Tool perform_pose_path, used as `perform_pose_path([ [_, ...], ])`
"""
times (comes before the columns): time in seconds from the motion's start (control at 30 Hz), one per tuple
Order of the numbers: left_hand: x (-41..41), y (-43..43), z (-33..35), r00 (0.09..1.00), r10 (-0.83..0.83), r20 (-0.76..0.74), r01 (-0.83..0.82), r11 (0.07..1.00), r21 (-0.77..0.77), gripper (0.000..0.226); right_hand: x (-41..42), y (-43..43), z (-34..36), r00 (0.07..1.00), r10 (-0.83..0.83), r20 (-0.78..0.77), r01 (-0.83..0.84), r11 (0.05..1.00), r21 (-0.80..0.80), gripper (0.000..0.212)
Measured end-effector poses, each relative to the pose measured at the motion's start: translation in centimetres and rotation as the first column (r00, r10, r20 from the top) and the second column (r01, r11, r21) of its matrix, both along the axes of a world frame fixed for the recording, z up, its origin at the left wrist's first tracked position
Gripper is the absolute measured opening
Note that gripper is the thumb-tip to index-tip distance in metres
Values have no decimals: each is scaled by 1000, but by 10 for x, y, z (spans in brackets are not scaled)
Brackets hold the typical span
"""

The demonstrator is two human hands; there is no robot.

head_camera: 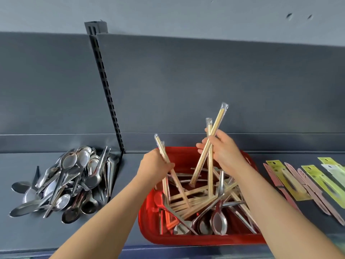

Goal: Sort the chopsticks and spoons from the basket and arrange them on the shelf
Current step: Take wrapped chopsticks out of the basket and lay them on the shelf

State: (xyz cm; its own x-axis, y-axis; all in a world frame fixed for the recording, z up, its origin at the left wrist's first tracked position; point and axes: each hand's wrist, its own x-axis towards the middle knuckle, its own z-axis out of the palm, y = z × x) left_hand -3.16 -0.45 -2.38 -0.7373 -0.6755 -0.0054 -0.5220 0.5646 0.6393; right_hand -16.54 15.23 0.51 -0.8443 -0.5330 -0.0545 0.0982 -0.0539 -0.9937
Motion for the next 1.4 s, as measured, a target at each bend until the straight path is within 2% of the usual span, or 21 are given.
perform_pose_path([
  [0.1,-4,11,-10,993,-51,104,48,998,37,31,-5,12,10,1000,-13,15,15,997,-80,19],
  [0.2,-9,18,-18,998,1,55,-5,997,75,34,-7,23,17,999,-48,12,50,984,-171,22],
  [0.27,-15,22,-18,999,31,15,-32,997,74,34,-10,30,22,997,-74,23,78,955,-288,23],
  [0.33,-22,25,-14,991,43,-123,-14,973,229,27,-14,37,28,994,-107,37,113,922,-371,23],
  [0.4,-25,29,-6,955,32,-294,90,916,391,23,-18,43,31,991,-131,38,136,919,-370,25],
  [0.5,-32,33,5,904,-40,-427,218,901,376,21,-20,50,29,992,-120,29,123,946,-299,24],
  [0.57,-36,36,10,898,-61,-437,227,912,341,10,-20,53,27,991,-135,9,133,959,-248,22],
  [0.67,-42,39,14,887,-52,-458,253,885,390,24,-24,59,31,979,-188,73,201,933,-297,20],
  [0.73,-45,39,17,906,-99,-411,270,883,383,23,-28,64,35,975,-179,128,213,920,-330,19],
  [0.8,-44,37,14,940,-208,-270,290,904,313,16,-29,70,34,984,-154,88,168,968,-188,20],
  [0.9,-38,37,1,941,-339,-9,333,917,221,20,-24,77,16,998,-67,-17,69,976,205,15],
  [1.0,-33,40,-13,915,-343,213,304,932,195,37,-16,84,-11,998,48,-34,-25,870,493,7],
  [1.07,-31,42,-21,904,-332,270,279,936,215,41,-12,85,-28,992,111,-64,-44,766,641,5],
  [1.13,-30,43,-26,902,-326,282,260,934,246,40,-10,84,-39,985,152,-84,-46,697,716,2],
  [1.4,-31,42,-35,900,-328,287,275,938,211,12,-10,74,-46,979,156,-129,16,577,817,19],
])
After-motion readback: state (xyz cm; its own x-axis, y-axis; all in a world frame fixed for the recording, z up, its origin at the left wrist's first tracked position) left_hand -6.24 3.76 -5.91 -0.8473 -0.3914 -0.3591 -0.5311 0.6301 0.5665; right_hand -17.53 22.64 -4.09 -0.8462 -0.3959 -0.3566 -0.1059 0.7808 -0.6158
